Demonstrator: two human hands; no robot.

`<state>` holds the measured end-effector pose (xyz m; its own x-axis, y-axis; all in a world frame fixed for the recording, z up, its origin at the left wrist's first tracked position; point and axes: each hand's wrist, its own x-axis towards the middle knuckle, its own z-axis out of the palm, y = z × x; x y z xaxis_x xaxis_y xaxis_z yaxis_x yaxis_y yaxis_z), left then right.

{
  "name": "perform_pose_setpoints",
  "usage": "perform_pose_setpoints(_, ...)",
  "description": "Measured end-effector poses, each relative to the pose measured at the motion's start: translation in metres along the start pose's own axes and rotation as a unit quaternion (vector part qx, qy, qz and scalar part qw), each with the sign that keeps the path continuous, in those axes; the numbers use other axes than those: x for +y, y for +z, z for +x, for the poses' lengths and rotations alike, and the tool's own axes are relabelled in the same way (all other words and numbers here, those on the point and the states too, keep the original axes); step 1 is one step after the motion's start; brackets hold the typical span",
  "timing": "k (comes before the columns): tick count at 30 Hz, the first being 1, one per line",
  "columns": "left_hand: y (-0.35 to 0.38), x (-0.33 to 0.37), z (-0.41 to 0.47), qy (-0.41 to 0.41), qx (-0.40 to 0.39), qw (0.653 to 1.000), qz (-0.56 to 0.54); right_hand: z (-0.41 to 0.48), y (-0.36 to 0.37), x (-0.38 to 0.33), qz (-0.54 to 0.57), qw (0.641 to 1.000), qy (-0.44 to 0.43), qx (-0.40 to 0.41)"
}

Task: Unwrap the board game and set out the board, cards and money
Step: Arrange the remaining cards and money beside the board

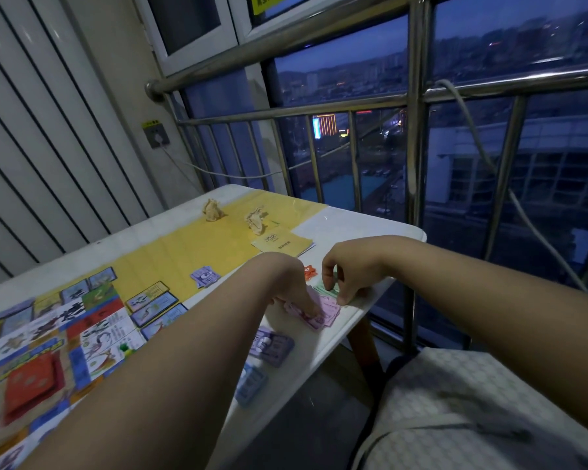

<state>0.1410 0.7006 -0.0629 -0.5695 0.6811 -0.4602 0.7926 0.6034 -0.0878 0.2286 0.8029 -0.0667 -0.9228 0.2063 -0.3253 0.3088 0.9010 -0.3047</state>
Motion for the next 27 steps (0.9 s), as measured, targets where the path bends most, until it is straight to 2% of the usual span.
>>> perform_pose_setpoints(5, 0.001, 0.002, 0.0, 0.002, 0.023, 1.0, 0.0, 0.002, 0.0, 0.002, 0.006, 1.0, -0.002, -0.004)
perform_pose_setpoints(14, 0.003, -0.002, 0.001, -0.007, 0.0, 0.998, -0.055, 0.005, 0.0, 0.006, 0.014, 1.0, -0.006, -0.003)
perform_pose_setpoints(20, 0.009, -0.013, -0.011, 0.017, 0.067, 0.987, -0.145, 0.004, 0.005, 0.011, 0.026, 0.999, -0.013, 0.021)
perform_pose_setpoints(23, 0.013, -0.03, -0.025, 0.051, 0.103, 0.956, -0.269, -0.001, 0.005, 0.015, 0.043, 0.998, -0.021, 0.037)
perform_pose_setpoints(25, 0.016, -0.043, -0.037, 0.089, 0.127, 0.92, -0.361, -0.007, 0.003, 0.012, 0.039, 0.997, -0.028, 0.053)
perform_pose_setpoints(27, 0.018, -0.054, -0.053, 0.128, 0.156, 0.873, -0.443, -0.015, 0.0, 0.003, 0.052, 0.992, -0.046, 0.104)
